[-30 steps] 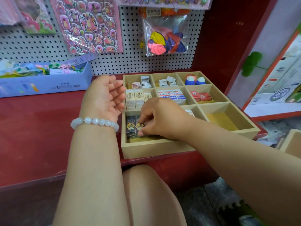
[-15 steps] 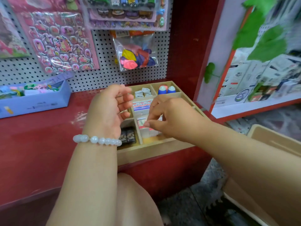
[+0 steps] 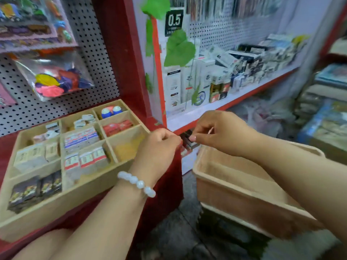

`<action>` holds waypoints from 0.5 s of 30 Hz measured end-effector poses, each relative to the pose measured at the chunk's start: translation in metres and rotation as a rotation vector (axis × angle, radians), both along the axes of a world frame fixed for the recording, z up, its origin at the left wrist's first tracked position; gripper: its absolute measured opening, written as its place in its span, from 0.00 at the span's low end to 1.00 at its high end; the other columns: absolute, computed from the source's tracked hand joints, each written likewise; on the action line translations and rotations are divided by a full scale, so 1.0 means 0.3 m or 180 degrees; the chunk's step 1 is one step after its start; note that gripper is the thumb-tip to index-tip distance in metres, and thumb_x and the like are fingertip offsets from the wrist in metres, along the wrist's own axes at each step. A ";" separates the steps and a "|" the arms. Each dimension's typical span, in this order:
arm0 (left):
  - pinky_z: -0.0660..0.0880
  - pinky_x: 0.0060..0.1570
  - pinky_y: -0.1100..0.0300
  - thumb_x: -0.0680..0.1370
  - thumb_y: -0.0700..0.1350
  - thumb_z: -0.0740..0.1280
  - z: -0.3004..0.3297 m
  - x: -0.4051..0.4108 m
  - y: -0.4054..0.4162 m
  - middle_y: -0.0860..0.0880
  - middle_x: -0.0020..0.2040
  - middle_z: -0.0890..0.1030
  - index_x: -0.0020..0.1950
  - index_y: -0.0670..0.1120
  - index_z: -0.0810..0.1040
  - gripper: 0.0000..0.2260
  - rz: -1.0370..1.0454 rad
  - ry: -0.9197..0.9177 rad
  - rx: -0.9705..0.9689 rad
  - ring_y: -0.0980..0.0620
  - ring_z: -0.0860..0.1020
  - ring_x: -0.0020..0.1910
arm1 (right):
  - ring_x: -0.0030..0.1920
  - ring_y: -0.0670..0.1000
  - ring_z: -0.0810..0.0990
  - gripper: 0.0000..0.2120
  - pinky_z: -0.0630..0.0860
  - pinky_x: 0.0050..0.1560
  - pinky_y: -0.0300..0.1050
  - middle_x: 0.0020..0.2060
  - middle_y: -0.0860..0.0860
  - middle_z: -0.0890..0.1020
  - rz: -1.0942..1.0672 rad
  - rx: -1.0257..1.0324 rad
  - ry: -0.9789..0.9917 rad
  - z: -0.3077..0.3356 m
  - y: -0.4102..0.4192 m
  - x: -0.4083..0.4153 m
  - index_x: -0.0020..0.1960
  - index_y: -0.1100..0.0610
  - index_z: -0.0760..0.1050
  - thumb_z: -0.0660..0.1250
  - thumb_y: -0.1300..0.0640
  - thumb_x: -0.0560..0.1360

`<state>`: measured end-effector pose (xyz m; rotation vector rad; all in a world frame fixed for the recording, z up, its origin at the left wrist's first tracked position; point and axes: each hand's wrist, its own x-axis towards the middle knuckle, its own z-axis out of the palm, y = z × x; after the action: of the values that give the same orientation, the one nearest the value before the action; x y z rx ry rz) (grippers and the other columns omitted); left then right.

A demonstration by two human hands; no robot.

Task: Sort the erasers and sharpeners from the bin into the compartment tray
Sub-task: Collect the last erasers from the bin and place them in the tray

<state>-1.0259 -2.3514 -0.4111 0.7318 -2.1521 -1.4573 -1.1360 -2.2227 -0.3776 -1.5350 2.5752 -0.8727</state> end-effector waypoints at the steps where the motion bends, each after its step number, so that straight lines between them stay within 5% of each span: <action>1: 0.71 0.36 0.55 0.68 0.51 0.65 -0.020 -0.031 0.031 0.53 0.31 0.79 0.36 0.48 0.78 0.07 -0.0110 -0.0074 -0.0116 0.51 0.76 0.33 | 0.40 0.47 0.78 0.09 0.74 0.44 0.45 0.38 0.48 0.81 -0.0084 0.0052 0.0006 -0.010 0.042 -0.027 0.40 0.55 0.83 0.71 0.50 0.72; 7: 0.71 0.40 0.59 0.74 0.49 0.65 -0.146 -0.178 0.219 0.54 0.38 0.79 0.42 0.51 0.75 0.04 -0.0925 -0.0631 -0.1269 0.55 0.77 0.40 | 0.41 0.53 0.78 0.16 0.74 0.47 0.51 0.39 0.54 0.81 -0.0551 0.0845 -0.0060 -0.135 0.257 -0.229 0.42 0.61 0.80 0.68 0.47 0.73; 12: 0.73 0.51 0.53 0.76 0.50 0.62 -0.245 -0.285 0.313 0.52 0.49 0.76 0.49 0.51 0.75 0.06 -0.1556 -0.0880 -0.2004 0.51 0.74 0.50 | 0.36 0.48 0.70 0.10 0.66 0.37 0.41 0.32 0.46 0.74 -0.0486 0.1917 -0.0405 -0.240 0.349 -0.349 0.38 0.55 0.75 0.68 0.50 0.74; 15: 0.72 0.51 0.53 0.78 0.51 0.60 -0.278 -0.343 0.344 0.51 0.51 0.74 0.53 0.50 0.75 0.09 -0.1709 -0.0964 -0.2252 0.51 0.72 0.52 | 0.42 0.49 0.71 0.08 0.65 0.45 0.42 0.36 0.44 0.73 -0.0521 0.2598 -0.0635 -0.331 0.353 -0.400 0.42 0.49 0.72 0.67 0.47 0.74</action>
<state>-1.1287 -2.2482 -0.4944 0.1132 -2.9908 -0.6838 -1.2559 -2.1169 -0.4768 -0.9502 2.4340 0.0642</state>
